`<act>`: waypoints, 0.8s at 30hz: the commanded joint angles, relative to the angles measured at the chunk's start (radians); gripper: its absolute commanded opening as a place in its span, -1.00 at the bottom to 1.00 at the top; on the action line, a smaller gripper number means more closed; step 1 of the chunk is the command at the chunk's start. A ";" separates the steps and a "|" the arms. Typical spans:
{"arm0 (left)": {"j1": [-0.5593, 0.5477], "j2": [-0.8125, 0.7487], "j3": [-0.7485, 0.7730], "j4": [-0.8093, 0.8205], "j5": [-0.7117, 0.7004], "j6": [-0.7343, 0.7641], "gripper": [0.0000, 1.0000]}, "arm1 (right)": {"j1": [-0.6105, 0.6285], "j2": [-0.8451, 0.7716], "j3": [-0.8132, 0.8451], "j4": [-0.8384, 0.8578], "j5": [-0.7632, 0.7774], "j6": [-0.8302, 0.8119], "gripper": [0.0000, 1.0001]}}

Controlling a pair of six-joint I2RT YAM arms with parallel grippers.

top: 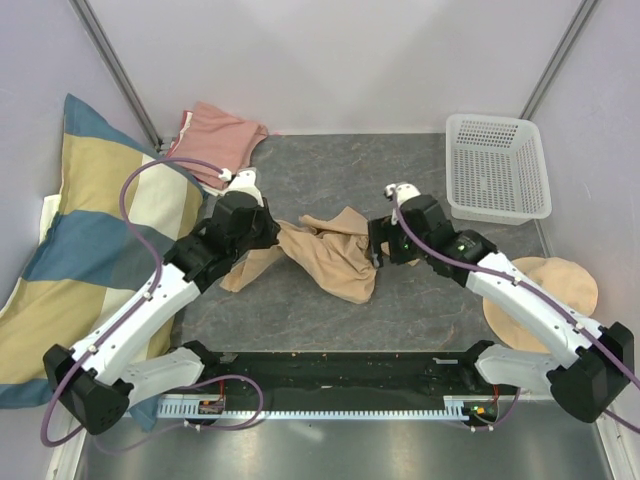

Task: Fold and stack the t-shirts
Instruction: Flatten out the tshirt

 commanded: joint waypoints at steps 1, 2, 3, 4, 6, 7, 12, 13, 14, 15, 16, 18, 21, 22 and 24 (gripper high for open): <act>-0.004 0.067 0.008 0.019 -0.003 -0.005 -0.96 | 0.167 -0.009 -0.042 0.027 0.036 0.017 0.79; -0.004 0.077 0.012 0.034 0.003 -0.005 -0.96 | 0.204 -0.006 -0.047 0.037 0.059 0.022 0.79; -0.004 0.087 0.011 0.042 0.006 -0.007 -0.96 | 0.279 0.001 -0.052 0.046 0.084 0.025 0.79; -0.004 0.100 0.016 0.050 0.013 -0.007 -0.96 | 0.315 0.007 -0.059 0.072 0.113 0.031 0.79; -0.004 0.113 0.017 0.056 0.015 -0.004 -0.96 | 0.419 0.038 -0.068 0.099 0.188 0.036 0.79; -0.004 0.120 0.017 0.059 0.015 -0.002 -0.96 | 0.453 0.055 -0.070 0.121 0.211 0.036 0.79; -0.002 0.118 0.011 0.061 0.006 -0.002 -0.96 | 0.664 0.203 -0.098 0.211 0.493 0.039 0.78; -0.003 0.118 0.013 0.061 0.001 0.002 -0.96 | 0.683 0.227 -0.104 0.243 0.542 0.039 0.77; -0.004 0.117 0.011 0.058 0.000 0.004 -0.96 | 0.697 0.250 -0.104 0.257 0.579 0.039 0.77; -0.004 0.115 0.011 0.056 -0.003 0.007 -0.96 | 0.717 0.292 -0.102 0.270 0.657 0.045 0.77; -0.002 0.113 0.016 0.053 -0.014 0.010 -0.96 | 0.725 0.311 -0.099 0.291 0.688 0.045 0.77; -0.002 0.107 0.017 0.048 -0.026 0.015 -0.96 | 0.738 0.346 -0.099 0.332 0.761 0.041 0.77; -0.002 0.104 0.023 0.041 -0.048 0.021 -0.96 | 0.742 0.363 -0.107 0.389 0.805 0.039 0.75; -0.002 0.104 0.026 0.039 -0.051 0.021 -0.96 | 0.742 0.366 -0.114 0.403 0.828 0.035 0.75; -0.002 0.106 0.029 0.039 -0.049 0.022 -0.96 | 0.742 0.394 -0.113 0.414 0.840 0.025 0.74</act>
